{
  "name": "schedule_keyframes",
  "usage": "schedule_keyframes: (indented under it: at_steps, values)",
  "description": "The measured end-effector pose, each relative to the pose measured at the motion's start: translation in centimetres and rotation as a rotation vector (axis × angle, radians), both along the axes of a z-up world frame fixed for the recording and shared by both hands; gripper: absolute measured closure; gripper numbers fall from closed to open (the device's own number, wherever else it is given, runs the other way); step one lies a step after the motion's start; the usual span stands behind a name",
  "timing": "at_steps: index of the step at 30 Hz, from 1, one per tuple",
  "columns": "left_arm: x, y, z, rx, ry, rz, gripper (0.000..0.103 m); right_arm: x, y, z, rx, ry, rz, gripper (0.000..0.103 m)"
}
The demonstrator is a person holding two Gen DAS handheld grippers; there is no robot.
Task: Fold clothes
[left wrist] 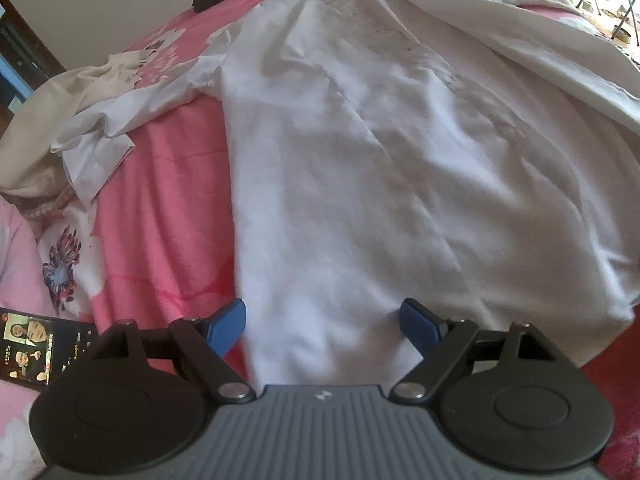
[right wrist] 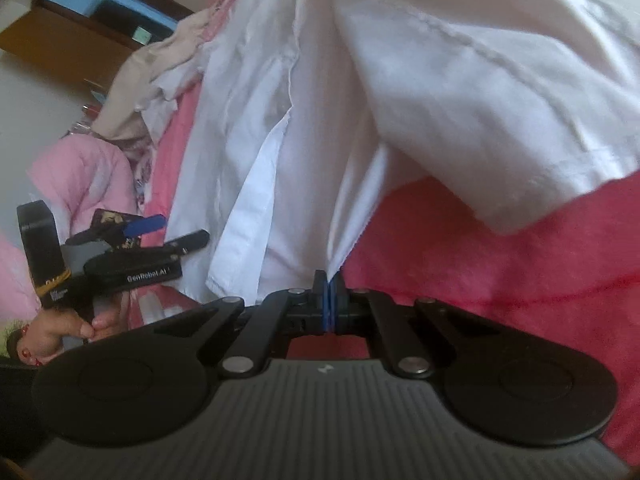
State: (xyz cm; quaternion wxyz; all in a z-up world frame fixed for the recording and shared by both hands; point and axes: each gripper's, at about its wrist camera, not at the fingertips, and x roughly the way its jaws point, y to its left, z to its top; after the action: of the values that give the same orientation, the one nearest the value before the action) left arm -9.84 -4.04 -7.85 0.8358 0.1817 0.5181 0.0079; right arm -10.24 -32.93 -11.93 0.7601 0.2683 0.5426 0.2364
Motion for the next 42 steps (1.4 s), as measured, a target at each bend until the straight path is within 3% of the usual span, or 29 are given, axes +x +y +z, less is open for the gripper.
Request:
schedule_keyframes:
  at_steps: [3,8,11,14,22,25,26,28,30,33,35,37,38,40,41,42]
  values:
    - [0.0,0.2,-0.1,0.012,0.005,0.001,0.018,-0.1,-0.5,0.1,-0.029,0.025,0.000,0.103]
    - [-0.1,0.3,-0.3,0.029,0.012,-0.002,0.017,-0.3,-1.8,-0.9,0.100,0.097,-0.086,0.099]
    - [-0.2,0.2,-0.5,0.044,0.017,-0.009,0.017,-0.6,-1.9,-1.6,0.123,0.109,-0.117,0.099]
    - [-0.2,0.2,-0.6,0.059,0.022,-0.018,0.016,-1.1,-1.2,-1.3,0.076,0.073,-0.082,0.103]
    - [-0.2,0.1,-0.6,0.076,0.030,-0.019,0.015,-1.7,-2.1,-0.2,0.016,0.120,-0.074,0.100]
    - [-0.2,0.3,-0.6,0.076,0.029,-0.021,0.015,-2.2,-4.3,1.6,-0.023,0.045,-0.165,0.096]
    - [-0.2,0.2,-0.7,0.076,0.029,-0.020,0.015,-2.4,-5.3,2.0,-0.023,0.022,-0.216,0.094]
    - [-0.2,0.1,-0.7,0.077,0.029,-0.018,0.015,-2.6,-7.1,2.6,-0.032,-0.006,-0.313,0.077]
    - [-0.3,0.1,-0.6,0.080,0.028,-0.021,0.015,-2.4,-8.4,2.1,-0.024,0.025,-0.396,0.056]
    - [-0.4,0.1,-0.6,0.078,0.031,-0.018,0.015,-2.9,-10.5,0.8,0.159,0.063,-0.563,0.041]
    - [-0.3,0.1,-0.5,0.073,0.035,-0.012,0.015,-3.4,-11.3,0.0,0.241,0.068,-0.665,0.037]
    - [-0.3,0.1,-0.5,0.069,0.039,-0.007,0.015,-3.6,-11.4,-0.5,0.258,0.076,-0.719,0.038]
    - [-0.3,0.1,-0.5,0.070,0.039,-0.008,0.015,-3.6,-11.4,-0.7,0.247,0.074,-0.730,0.043]
    - [-0.3,0.0,-0.6,0.074,0.037,-0.012,0.015,-3.2,-11.2,-0.4,0.204,0.057,-0.724,0.069]
    - [-0.4,0.0,-0.6,0.076,0.036,-0.014,0.015,-3.0,-11.2,-0.3,0.183,0.048,-0.721,0.093]
    - [-0.3,0.0,-0.6,0.077,0.036,-0.014,0.015,-2.5,-11.2,0.1,0.160,0.022,-0.710,0.098]
